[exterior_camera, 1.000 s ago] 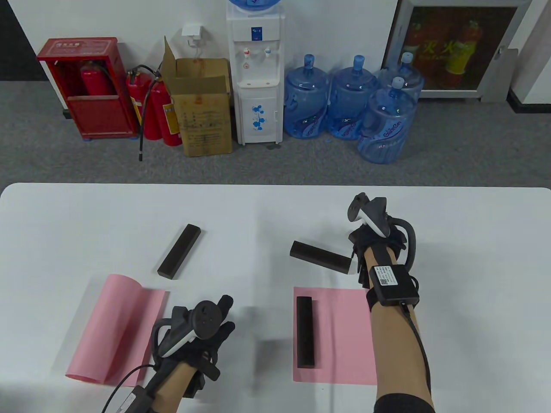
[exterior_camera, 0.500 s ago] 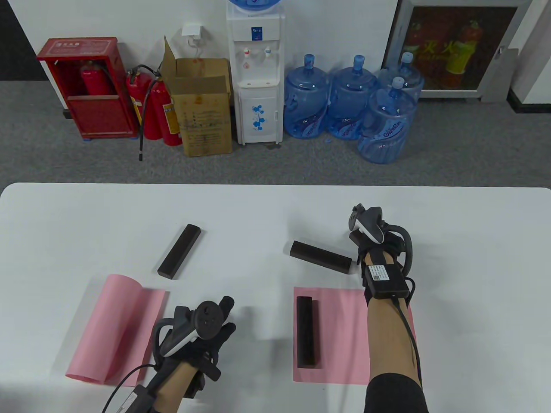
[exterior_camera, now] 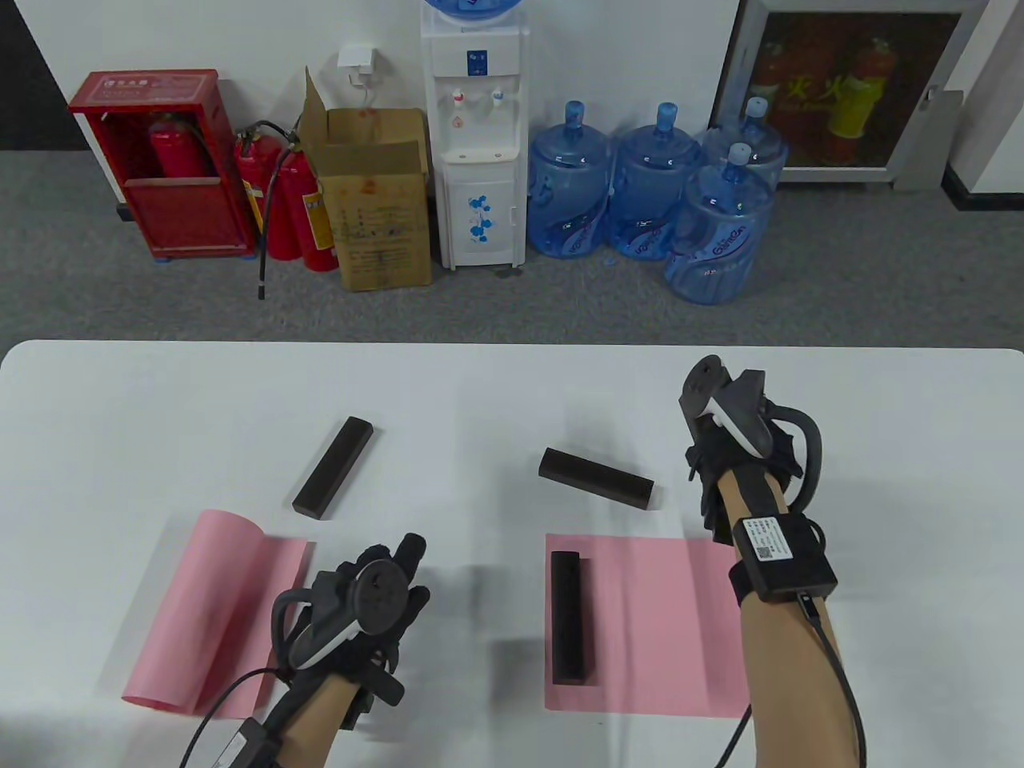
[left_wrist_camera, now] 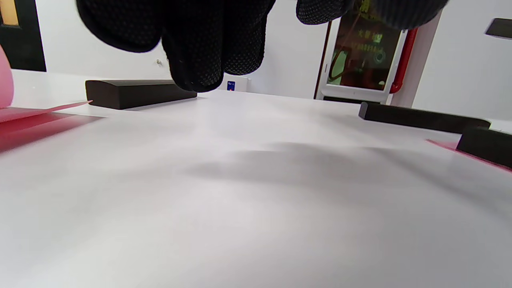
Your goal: Unroll papers and secure with paperweights
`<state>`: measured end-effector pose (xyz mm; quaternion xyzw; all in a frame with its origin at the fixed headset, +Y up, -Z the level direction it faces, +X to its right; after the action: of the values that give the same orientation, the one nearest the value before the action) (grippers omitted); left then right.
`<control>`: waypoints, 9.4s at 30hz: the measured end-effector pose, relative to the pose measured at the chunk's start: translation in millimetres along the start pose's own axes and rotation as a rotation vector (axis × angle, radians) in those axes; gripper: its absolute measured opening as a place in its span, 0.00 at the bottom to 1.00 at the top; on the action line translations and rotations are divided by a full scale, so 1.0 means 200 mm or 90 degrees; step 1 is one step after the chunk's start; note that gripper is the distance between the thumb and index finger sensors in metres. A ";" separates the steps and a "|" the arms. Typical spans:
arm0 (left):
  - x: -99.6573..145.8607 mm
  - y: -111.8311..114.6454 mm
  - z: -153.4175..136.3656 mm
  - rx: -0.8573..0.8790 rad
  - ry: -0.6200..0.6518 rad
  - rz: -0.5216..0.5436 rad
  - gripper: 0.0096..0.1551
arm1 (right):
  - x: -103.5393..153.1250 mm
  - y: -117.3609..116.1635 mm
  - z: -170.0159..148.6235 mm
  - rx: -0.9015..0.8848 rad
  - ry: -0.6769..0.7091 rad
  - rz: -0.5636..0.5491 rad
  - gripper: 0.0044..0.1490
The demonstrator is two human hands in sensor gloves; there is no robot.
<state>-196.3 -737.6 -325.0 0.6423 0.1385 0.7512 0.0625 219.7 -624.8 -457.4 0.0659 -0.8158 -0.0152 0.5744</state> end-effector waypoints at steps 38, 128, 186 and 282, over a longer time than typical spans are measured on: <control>-0.02 0.05 -0.03 0.020 -0.020 -0.055 0.39 | 0.47 -0.41 -0.44 -0.025 -0.016 0.083 0.59; -0.05 0.12 -0.04 0.339 -0.131 -0.126 0.53 | 0.89 -0.27 0.49 -0.179 0.396 -0.033 0.50; -0.01 0.07 -0.69 -0.073 -0.220 -0.224 0.31 | 1.04 -0.56 1.19 -0.009 0.463 0.160 0.58; 0.06 0.14 -1.09 0.144 -0.215 -0.279 0.36 | 0.99 -0.47 1.34 -0.019 0.195 0.119 0.59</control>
<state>-409.7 -789.4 -335.6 0.7157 0.3445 0.5824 0.1731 -89.1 -757.0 -372.5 -0.0172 -0.7211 0.0362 0.6917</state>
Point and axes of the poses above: the tracker on the back of each hand, its own z axis roughly to the thumb side, its own x axis roughly from the fingertips to the wrist, y = z × x, the point moved 2 cm from there along -x, roughly from the wrist to the fingertips, and after that the axes turned 12 degrees about -z, right-handed, at the moved point
